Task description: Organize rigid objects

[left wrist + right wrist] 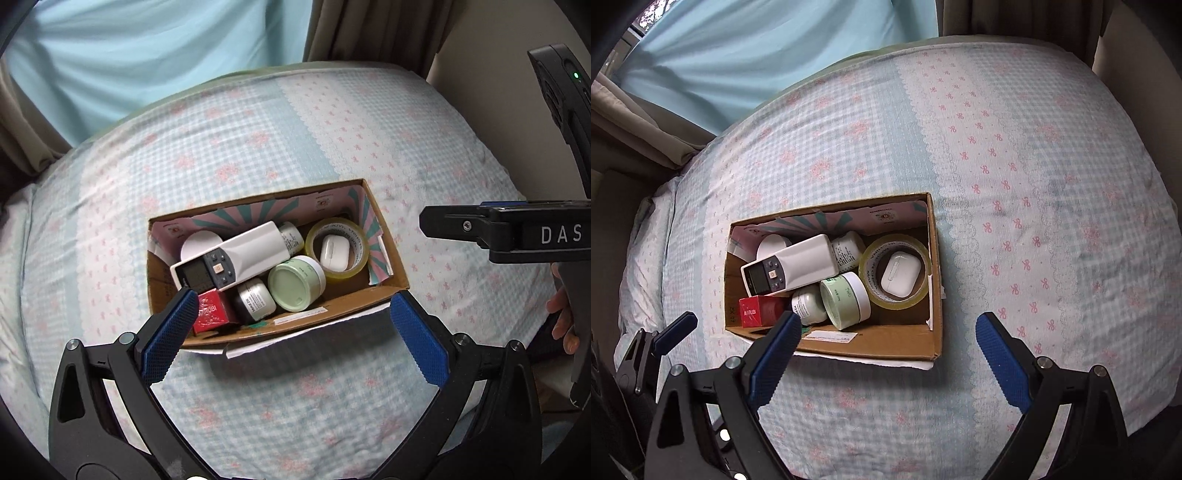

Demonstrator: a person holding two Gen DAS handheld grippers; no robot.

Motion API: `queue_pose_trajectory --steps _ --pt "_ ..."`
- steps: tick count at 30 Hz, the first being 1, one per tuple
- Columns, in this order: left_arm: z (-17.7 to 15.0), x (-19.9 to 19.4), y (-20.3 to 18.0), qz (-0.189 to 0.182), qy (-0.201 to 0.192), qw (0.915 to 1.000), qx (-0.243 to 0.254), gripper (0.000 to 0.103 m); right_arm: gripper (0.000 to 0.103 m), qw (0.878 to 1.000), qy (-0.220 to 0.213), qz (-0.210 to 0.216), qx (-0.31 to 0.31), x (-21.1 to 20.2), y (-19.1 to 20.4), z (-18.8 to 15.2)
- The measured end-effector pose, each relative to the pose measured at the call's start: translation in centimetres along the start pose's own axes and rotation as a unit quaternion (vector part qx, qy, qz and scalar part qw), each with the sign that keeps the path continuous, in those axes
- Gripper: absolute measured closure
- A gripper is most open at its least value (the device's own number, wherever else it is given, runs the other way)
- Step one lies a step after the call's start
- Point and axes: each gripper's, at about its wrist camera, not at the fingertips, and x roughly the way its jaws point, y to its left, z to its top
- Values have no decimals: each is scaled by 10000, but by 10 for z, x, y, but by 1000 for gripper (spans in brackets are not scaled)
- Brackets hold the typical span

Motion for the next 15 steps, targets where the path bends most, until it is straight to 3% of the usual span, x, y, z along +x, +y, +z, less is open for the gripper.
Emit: queue_pose_trajectory --steps 4,7,11,15 --pt "27 -71 -16 101 -555 9982 -213 0 9 9971 -653 -99 -383 -86 -6 3" --pt "47 -128 -30 109 -997 9940 -440 0 9 9872 -1338 -357 -790 -156 -7 5" --pt "54 -201 -51 -10 -1719 9823 -744 0 9 9708 -2117 -581 -964 -237 -11 -2" --pt "45 -240 -76 354 -2213 9717 -749 0 9 9529 -2726 -782 -1074 -290 -16 -22"
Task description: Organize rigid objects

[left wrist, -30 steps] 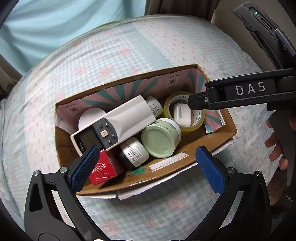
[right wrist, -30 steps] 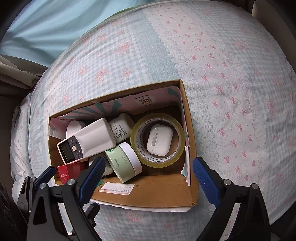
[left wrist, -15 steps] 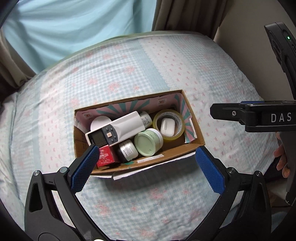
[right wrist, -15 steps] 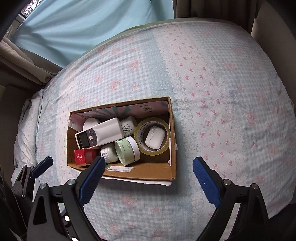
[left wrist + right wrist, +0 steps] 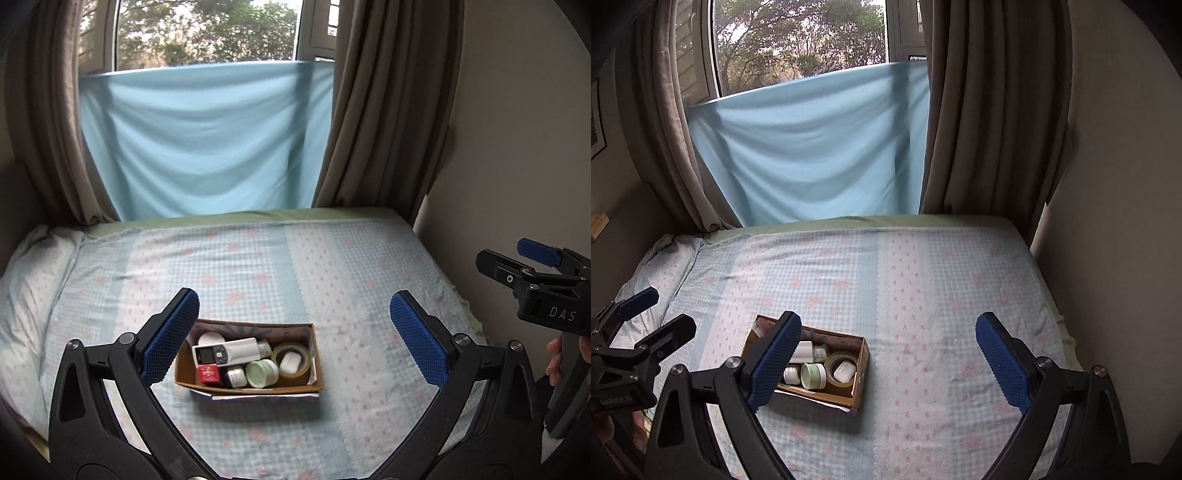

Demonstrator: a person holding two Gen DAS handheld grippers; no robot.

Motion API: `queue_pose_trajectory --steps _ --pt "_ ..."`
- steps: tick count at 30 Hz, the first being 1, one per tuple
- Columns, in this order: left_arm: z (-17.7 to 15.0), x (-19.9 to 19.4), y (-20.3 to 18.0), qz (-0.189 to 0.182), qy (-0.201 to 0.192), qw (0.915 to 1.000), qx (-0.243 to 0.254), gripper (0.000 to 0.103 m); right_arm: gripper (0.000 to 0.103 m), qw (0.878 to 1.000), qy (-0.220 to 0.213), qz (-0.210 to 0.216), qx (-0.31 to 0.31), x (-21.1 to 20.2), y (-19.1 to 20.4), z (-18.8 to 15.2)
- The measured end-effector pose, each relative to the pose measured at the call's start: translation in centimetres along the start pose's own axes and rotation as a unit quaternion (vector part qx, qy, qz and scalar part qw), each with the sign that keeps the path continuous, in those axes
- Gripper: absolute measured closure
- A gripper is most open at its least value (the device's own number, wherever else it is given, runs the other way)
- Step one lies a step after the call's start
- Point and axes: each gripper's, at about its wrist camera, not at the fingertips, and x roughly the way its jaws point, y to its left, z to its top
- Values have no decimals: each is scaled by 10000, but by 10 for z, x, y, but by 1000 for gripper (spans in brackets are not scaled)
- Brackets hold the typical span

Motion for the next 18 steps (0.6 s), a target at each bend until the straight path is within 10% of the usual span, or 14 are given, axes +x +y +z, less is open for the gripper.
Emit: queue_pose_trajectory --steps 18 --pt "-22 -35 -22 282 -355 9987 -250 0 9 9985 -508 -181 -56 -46 -28 -32"
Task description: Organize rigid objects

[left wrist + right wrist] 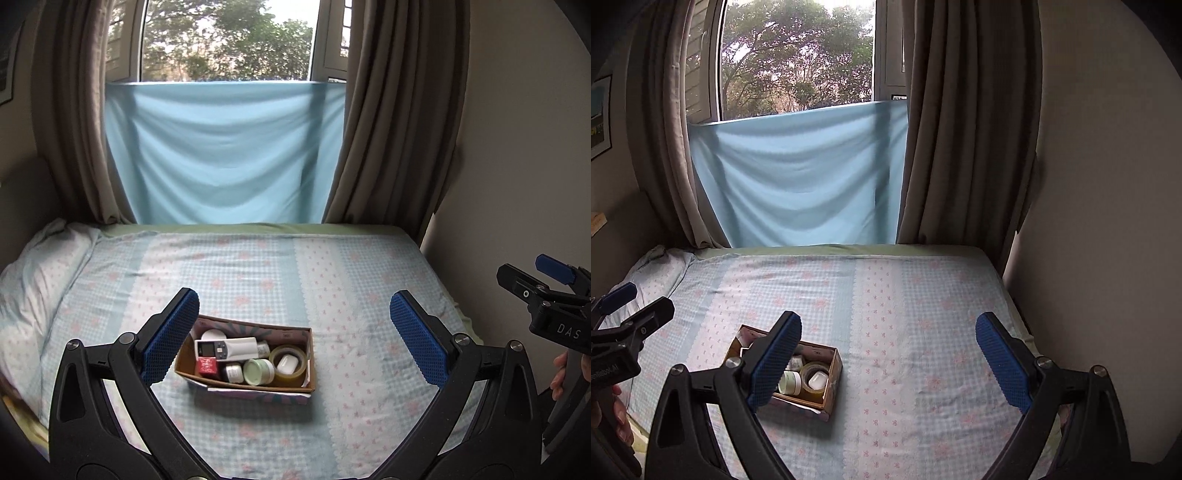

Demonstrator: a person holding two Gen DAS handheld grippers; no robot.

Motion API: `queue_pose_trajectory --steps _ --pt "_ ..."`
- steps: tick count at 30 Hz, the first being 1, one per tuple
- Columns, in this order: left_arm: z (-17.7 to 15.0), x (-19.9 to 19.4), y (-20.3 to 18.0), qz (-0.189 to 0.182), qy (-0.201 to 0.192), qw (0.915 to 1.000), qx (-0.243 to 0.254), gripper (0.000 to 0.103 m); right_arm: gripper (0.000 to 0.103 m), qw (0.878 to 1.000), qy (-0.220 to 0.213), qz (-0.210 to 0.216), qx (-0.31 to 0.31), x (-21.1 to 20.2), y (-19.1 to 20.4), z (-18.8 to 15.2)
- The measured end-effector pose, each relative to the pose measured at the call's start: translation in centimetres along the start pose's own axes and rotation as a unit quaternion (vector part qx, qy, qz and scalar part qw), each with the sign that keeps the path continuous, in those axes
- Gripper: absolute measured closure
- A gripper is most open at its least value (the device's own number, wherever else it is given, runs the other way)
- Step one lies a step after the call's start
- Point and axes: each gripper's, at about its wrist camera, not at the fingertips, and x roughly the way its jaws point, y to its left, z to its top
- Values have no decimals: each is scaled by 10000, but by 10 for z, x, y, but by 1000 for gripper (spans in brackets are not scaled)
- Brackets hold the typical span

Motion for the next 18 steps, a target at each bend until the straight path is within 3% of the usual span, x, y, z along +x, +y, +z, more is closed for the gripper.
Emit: queue_pose_trajectory --steps 18 --pt "2 -7 -13 183 -128 9994 255 0 9 9999 -66 78 99 -2 -7 -1"
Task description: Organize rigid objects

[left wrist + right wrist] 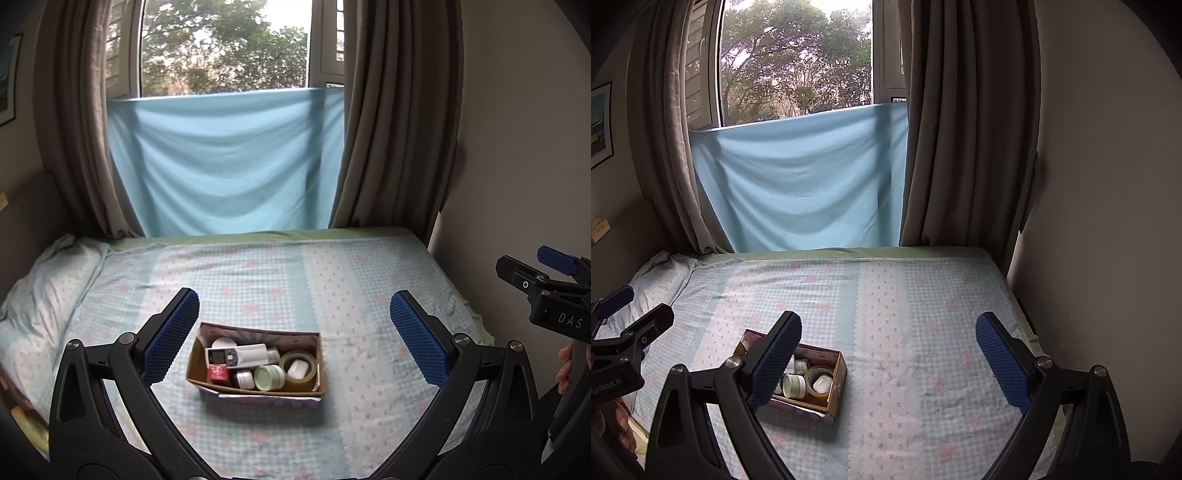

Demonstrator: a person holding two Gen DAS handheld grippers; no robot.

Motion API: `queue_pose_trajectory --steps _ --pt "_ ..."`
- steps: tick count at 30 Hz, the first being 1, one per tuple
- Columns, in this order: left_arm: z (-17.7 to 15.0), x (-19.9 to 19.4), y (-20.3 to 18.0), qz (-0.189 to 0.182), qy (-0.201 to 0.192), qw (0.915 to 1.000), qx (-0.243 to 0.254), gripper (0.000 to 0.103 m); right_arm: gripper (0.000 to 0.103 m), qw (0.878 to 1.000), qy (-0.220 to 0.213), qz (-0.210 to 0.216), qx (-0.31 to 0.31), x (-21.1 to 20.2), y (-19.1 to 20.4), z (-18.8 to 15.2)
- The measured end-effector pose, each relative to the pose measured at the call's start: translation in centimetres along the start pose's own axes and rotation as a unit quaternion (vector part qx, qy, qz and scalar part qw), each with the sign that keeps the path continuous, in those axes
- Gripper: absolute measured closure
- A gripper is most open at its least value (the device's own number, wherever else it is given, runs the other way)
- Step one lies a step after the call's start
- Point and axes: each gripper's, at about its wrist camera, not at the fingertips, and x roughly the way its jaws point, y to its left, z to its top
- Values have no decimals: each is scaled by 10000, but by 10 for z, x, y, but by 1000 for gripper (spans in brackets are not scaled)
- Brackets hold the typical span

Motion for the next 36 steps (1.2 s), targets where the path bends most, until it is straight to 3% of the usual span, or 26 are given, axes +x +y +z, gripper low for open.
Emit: queue_pose_trajectory --steps 17,23,30,36 --pt "0 -2 0 -71 -22 9999 -96 0 9 10000 -18 -81 -18 -2 2 0" --pt "1 -7 2 202 -160 9996 -132 0 9 10000 -8 -86 -7 -4 3 0" --pt "0 -8 9 94 -152 9992 -371 0 9 10000 14 -54 -2 -4 2 1" --pt "-1 -12 8 70 -337 9991 -263 0 9 10000 20 -51 4 -4 1 1"
